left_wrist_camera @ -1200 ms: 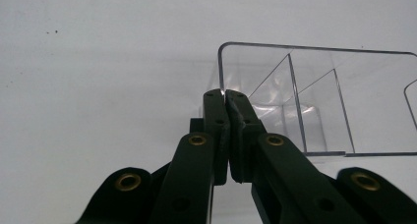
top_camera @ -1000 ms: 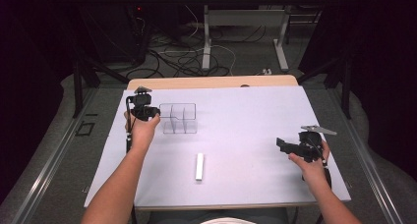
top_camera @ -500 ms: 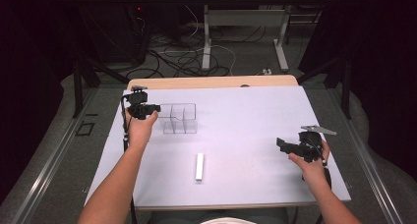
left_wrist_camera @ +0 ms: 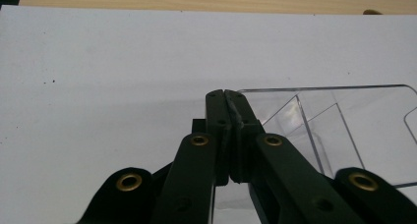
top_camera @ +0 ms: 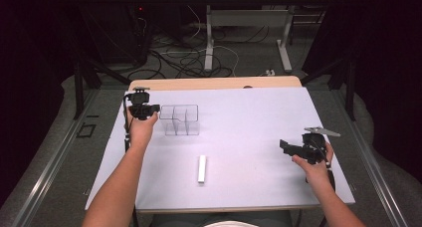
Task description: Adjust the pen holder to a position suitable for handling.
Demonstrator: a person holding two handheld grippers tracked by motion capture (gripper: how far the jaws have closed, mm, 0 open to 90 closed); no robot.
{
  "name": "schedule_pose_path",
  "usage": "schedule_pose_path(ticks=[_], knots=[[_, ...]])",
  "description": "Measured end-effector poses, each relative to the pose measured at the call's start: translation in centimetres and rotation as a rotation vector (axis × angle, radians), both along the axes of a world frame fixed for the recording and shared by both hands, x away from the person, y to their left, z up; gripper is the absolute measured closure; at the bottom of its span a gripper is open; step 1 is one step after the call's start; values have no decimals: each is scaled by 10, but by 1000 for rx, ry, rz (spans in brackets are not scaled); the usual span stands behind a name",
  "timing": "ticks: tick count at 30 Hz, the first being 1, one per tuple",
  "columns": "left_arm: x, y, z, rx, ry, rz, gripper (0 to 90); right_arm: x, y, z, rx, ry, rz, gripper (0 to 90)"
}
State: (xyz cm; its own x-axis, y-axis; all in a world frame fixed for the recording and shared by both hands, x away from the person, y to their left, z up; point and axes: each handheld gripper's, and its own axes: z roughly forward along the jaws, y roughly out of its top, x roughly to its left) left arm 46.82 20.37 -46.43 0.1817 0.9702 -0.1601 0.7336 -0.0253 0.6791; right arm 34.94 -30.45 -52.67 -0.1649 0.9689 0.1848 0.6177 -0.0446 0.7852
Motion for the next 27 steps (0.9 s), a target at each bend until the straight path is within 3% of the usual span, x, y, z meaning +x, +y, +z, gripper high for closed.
schedule_pose_path(ticks=[17, 27], knots=[[7, -6, -10, 52, 31, -10, 900, 0, 0, 0, 5, 5, 2, 37], [6, -6, -9, 40, 41, -1, 900, 1, 1, 0, 7, 5, 0, 38]])
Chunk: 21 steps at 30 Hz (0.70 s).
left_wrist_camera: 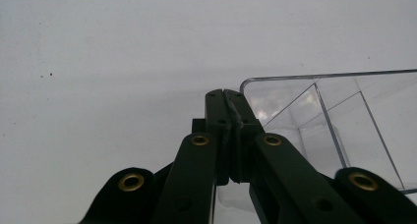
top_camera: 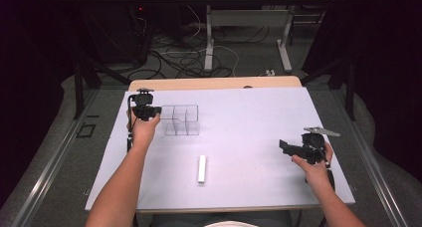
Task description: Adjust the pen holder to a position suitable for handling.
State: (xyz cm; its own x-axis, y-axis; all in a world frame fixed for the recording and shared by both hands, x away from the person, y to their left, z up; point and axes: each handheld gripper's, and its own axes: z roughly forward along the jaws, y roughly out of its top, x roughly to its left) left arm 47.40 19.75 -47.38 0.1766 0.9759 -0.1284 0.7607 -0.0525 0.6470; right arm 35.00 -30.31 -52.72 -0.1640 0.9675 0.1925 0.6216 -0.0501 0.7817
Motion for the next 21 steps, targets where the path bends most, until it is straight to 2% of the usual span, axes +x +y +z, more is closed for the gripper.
schedule_pose_path(ticks=[3, 4, 7, 8, 16, 21], knots=[[-1, -1, 1, -1, 5, -1, 900, 0, 0, 0, 5, 3, -5, 39], [-1, -2, 0, -5, -5, 1, 900, 0, 0, 0, 5, 3, -5, 39], [-2, -6, 1, -9, 11, -3, 900, 0, 0, 0, 5, 3, -3, 39], [-2, -8, 0, -9, 1, -8, 900, 0, 0, 0, 5, 3, -3, 39], [-6, -25, 1, -24, 17, -42, 900, 1, 0, 0, 4, 2, 5, 39], [-9, -36, -1, -35, 1, -53, 900, 0, 0, 0, 4, 0, 6, 39]])
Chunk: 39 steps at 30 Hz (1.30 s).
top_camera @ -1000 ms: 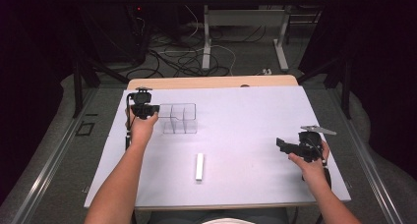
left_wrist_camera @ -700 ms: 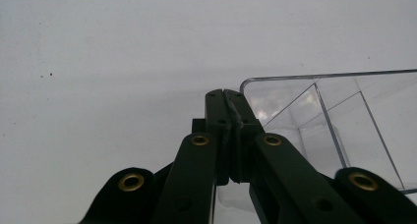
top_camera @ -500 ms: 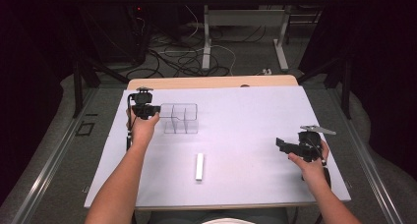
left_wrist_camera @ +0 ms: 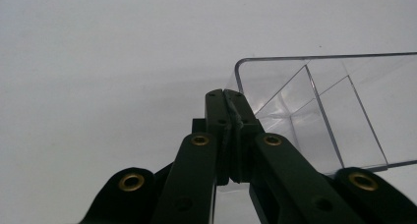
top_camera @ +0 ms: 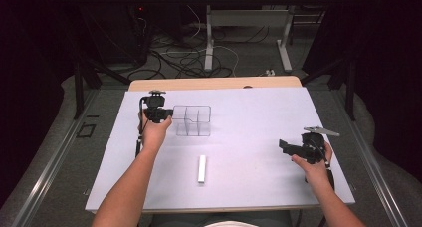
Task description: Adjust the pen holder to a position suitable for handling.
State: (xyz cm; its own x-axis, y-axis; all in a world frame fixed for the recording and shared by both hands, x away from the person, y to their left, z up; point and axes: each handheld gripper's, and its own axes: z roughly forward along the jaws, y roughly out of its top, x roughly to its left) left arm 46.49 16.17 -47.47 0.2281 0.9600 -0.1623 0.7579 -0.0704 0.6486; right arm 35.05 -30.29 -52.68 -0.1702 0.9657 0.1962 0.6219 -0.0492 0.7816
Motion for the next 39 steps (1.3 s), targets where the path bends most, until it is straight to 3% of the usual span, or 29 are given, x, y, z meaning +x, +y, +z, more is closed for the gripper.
schedule_pose_path(ticks=[23, 39], knots=[[-13, -41, -3, -50, -5, -88, 900, 0, 1, 0, 1, 1, 2, 41], [-14, -61, -5, -90, -4, -97, 900, 0, 2, 0, 4, 5, -1, 42]])
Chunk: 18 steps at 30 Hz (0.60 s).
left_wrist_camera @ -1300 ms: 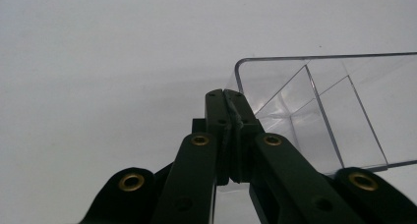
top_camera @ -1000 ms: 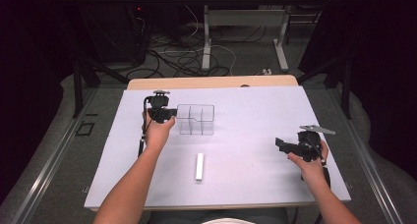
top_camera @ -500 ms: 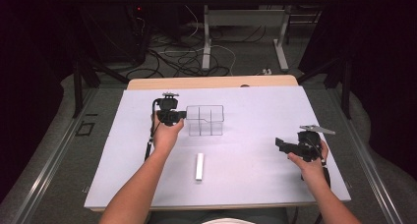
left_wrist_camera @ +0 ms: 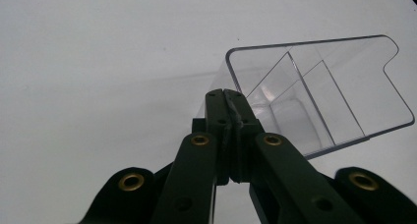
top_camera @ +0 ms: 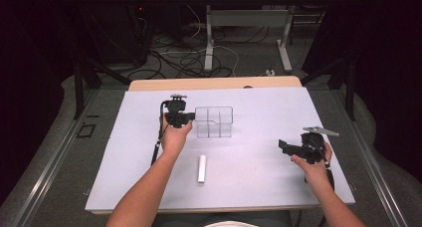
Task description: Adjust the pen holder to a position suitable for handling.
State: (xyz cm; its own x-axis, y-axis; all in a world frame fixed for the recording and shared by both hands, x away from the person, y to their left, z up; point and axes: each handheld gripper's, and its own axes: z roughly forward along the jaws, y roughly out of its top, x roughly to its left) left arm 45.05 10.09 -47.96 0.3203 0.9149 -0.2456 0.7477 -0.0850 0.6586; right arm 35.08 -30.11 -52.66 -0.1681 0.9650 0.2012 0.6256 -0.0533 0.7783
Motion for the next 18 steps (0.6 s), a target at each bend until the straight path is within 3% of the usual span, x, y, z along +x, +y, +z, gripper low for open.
schedule_pose_path(ticks=[10, 18], knots=[[0, -3, 0, 0, -3, -8, 900, 0, -1, 0, 0, -2, 6, 42], [-1, 4, 3, -11, -5, -11, 864, 0, -1, 1, -1, -9, 13, 43]])
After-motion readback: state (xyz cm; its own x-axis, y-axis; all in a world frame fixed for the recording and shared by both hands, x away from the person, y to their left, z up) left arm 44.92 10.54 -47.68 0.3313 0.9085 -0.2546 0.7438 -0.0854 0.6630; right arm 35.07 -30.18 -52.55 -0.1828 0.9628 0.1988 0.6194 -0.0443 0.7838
